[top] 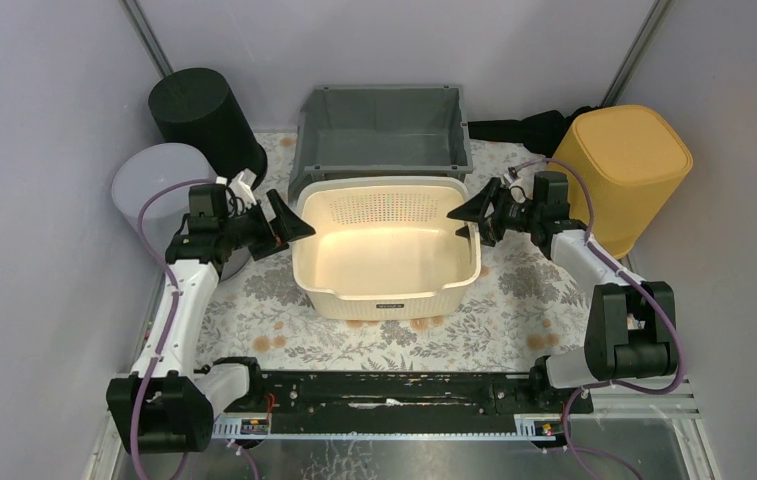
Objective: Turn the large container upside down
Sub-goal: Turn the container upside down at the center of the board.
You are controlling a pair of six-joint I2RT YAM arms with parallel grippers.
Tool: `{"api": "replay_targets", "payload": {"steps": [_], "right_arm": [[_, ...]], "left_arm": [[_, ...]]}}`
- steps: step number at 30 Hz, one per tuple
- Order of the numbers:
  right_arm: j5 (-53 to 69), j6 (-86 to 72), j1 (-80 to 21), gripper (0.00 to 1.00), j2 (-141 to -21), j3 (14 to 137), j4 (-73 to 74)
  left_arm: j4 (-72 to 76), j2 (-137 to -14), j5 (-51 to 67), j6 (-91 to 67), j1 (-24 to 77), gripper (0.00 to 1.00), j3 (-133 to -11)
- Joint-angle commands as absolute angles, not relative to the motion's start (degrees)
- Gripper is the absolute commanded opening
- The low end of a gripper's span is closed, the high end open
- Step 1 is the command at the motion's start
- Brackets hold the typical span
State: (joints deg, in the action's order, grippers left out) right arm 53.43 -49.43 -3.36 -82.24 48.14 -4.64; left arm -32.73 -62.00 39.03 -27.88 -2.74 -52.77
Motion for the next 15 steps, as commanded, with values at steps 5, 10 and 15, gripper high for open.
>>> {"api": "replay_targets", "payload": {"steps": [5, 10, 15], "right_arm": [[54.16, -48.02, -3.56, 0.72, -82.26, 50.71, -4.67], [54.14, -47.93, -3.60, 0.72, -82.53, 50.70, -4.72], [54.23, -47.97, -3.60, 0.72, -82.87, 50.97, -4.75]], "left_arm": [[-34.12, -60.83, 35.40, -27.24, -3.45, 1.00, -54.57], [-30.65, -62.79, 38.36, -27.55, -3.38, 1.00, -51.60], [-23.41, -64.35, 43.54, -30.35, -3.40, 1.00, -48.21]]}}
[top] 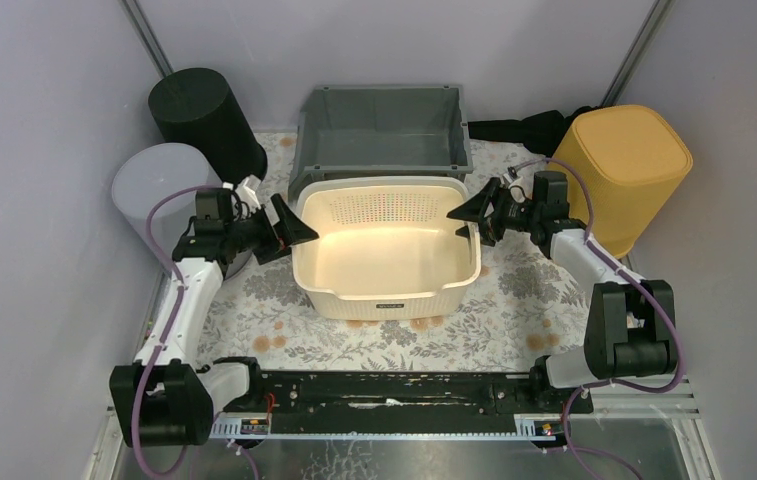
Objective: Turn the large container upside down
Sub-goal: Turn the container upside down at the center of the board.
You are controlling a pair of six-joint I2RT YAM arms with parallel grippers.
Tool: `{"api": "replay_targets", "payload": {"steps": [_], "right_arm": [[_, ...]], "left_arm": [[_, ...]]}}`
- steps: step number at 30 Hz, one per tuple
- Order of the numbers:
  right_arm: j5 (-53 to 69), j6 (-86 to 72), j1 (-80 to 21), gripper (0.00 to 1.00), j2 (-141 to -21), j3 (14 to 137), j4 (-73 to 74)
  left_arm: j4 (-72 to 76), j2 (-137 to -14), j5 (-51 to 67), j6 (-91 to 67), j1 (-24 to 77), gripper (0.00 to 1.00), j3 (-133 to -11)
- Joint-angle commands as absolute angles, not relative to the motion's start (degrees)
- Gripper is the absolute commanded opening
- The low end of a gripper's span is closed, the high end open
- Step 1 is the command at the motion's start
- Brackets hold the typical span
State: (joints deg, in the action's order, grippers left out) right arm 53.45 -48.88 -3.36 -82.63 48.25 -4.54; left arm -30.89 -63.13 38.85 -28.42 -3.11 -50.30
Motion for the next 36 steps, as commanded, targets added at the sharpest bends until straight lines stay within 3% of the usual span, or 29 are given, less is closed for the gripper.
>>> {"api": "replay_targets", "payload": {"steps": [1, 12, 26, 30, 36], "right_arm": [[54.23, -48.04, -3.60, 0.72, -82.95, 51.04, -4.81], [54.57, -48.27, -3.60, 0.68, -83.75, 50.90, -5.78], [54.76, -48.76, -3.60, 0.65, -85.95, 51.25, -7.15], [54.24, -49.40, -3.60, 0.72, -88.29, 52.75, -7.94], [54.12, -48.57, -3.51, 0.71, -91.28, 56.99, -7.01]], "left_arm": [[-22.95, -64.92, 43.82, -30.40, -3.38, 1.00, -48.21], [-19.94, -68.14, 47.06, -31.18, -3.38, 1.00, -50.49], [-1.33, -73.02, 56.10, -39.99, -3.41, 0.99, -44.65], [-0.27, -75.26, 55.95, -39.62, -3.41, 0.99, -44.77], [1.62, -78.33, 55.59, -39.40, -3.42, 0.99, -44.72]]}}
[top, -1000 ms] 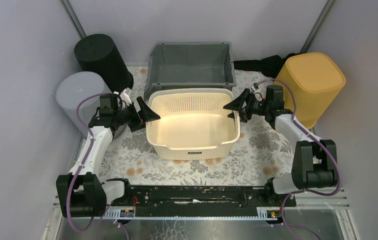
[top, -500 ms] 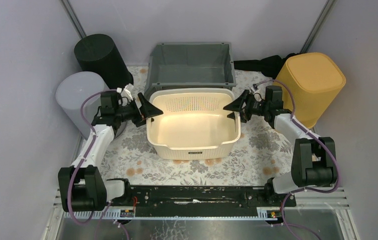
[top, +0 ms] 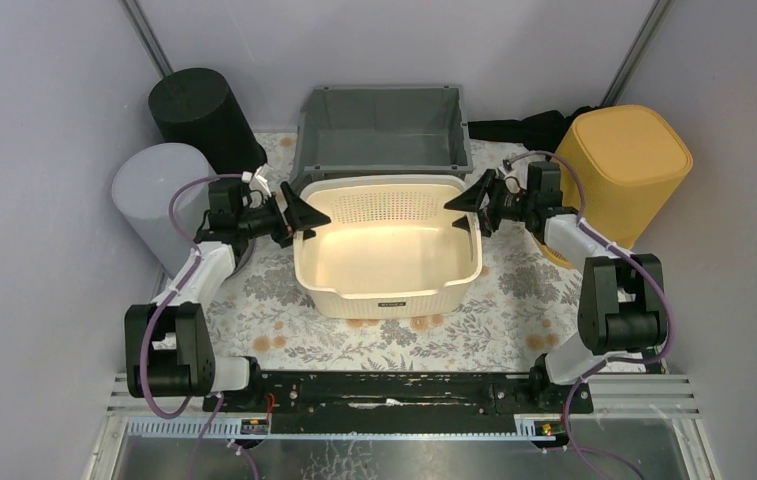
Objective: Turn the large container upside down
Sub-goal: Turn the container upside down at the center of the board.
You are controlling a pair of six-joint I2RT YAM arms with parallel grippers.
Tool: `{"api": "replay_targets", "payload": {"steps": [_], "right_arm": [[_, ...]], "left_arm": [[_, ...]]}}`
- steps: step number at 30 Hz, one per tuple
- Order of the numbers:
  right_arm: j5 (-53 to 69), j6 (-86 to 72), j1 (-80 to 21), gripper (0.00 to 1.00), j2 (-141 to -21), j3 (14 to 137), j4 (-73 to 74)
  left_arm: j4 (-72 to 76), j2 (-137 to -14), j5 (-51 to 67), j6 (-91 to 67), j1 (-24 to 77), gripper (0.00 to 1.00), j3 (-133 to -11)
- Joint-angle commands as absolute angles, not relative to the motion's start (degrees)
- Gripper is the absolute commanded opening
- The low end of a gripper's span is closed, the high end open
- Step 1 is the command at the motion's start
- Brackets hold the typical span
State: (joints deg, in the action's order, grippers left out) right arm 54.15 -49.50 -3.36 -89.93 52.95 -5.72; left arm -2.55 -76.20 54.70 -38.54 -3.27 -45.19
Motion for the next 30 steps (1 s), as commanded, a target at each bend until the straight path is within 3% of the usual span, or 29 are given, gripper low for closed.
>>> {"api": "replay_targets", "payload": {"steps": [1, 4, 9, 13, 24, 30], "right_arm": [[54.26, -48.72, -3.52, 0.69, -91.71, 57.47, -7.15], [54.95, -49.02, -3.52, 0.63, -93.17, 57.74, -8.20], [55.10, -48.62, -3.51, 0.44, -93.82, 56.07, -11.59], [54.09, -46.44, -3.52, 0.36, -92.28, 54.77, -12.48], [43.73, -38.98, -7.90, 0.25, -81.66, 49.74, -16.62], [34.41, -34.11, -13.68, 0.17, -72.73, 39.73, -31.22]], "left_arm": [[3.03, -78.57, 55.70, -40.02, -3.38, 0.99, -44.42], [8.35, -80.08, 56.61, -42.13, -3.37, 0.94, -43.30], [15.96, -81.32, 57.39, -45.27, -3.11, 0.69, -41.93], [19.29, -81.14, 56.66, -46.00, -1.57, 0.55, -41.51], [19.12, -74.97, 45.37, -39.67, 5.64, 0.53, -41.04], [30.24, -68.38, 41.35, -40.12, 6.84, 0.54, -33.96]]}}
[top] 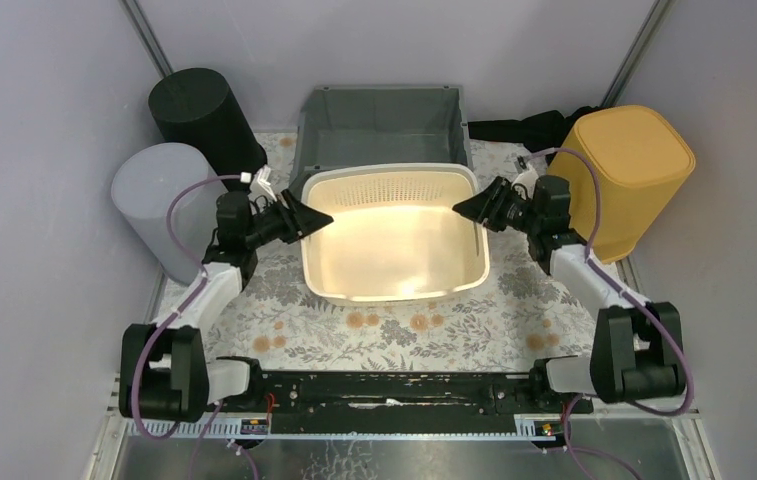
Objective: Turn the large container upside down
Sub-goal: Turn the container upside down at the center of the board.
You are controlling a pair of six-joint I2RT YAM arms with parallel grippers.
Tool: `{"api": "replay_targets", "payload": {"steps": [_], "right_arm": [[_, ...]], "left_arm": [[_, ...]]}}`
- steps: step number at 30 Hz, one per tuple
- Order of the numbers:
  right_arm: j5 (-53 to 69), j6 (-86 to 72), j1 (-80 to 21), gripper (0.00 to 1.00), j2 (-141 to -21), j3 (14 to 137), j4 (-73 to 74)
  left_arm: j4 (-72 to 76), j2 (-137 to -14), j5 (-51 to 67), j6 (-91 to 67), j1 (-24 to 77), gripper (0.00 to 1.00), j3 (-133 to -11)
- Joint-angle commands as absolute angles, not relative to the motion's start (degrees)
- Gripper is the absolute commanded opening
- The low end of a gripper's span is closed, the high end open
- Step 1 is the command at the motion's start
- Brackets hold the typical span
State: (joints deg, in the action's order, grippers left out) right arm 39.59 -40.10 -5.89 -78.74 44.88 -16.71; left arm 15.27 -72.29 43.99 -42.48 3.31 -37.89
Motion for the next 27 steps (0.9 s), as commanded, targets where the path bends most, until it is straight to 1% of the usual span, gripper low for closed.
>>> {"api": "replay_targets", "payload": {"steps": [1, 3, 6, 10, 13, 20, 23, 25, 27], "right_arm": [[32.41, -33.13, -14.31, 0.16, -71.18, 37.51, -34.41], [29.77, -31.82, -15.34, 0.16, -68.14, 33.14, -40.78], [26.50, -30.66, -16.37, 0.17, -65.03, 27.98, -49.54], [22.35, -27.43, -17.97, 0.17, -63.07, 24.44, -57.12], [19.58, -25.73, -19.34, 0.18, -63.95, 21.60, -64.09], [14.57, -18.28, -23.87, 0.20, -68.98, 17.68, -77.55], [12.88, -15.20, -26.04, 0.26, -71.16, 16.38, -80.58], [12.25, -14.42, -27.24, 0.30, -72.16, 15.25, -81.97], [12.34, -14.37, -28.47, 0.38, -72.98, 14.21, -83.21]], "left_arm": [[32.76, -66.84, 40.28, -40.18, 6.84, 0.54, -32.35], [37.35, -64.22, 38.47, -40.60, 6.86, 0.55, -29.30], [48.78, -61.79, 36.82, -42.71, 7.57, 0.56, -25.14], [51.82, -58.38, 33.13, -36.39, 9.51, 0.57, -23.98], [53.26, -57.14, 30.00, -32.15, 10.19, 0.57, -21.97], [63.76, -56.70, 25.91, -29.24, 10.28, 0.57, -14.96], [66.22, -57.99, 24.55, -28.98, 10.28, 0.59, -12.94], [69.10, -59.43, 24.57, -30.34, 10.28, 0.66, -11.21], [70.30, -60.73, 25.02, -31.17, 10.28, 0.70, -10.05]]}}
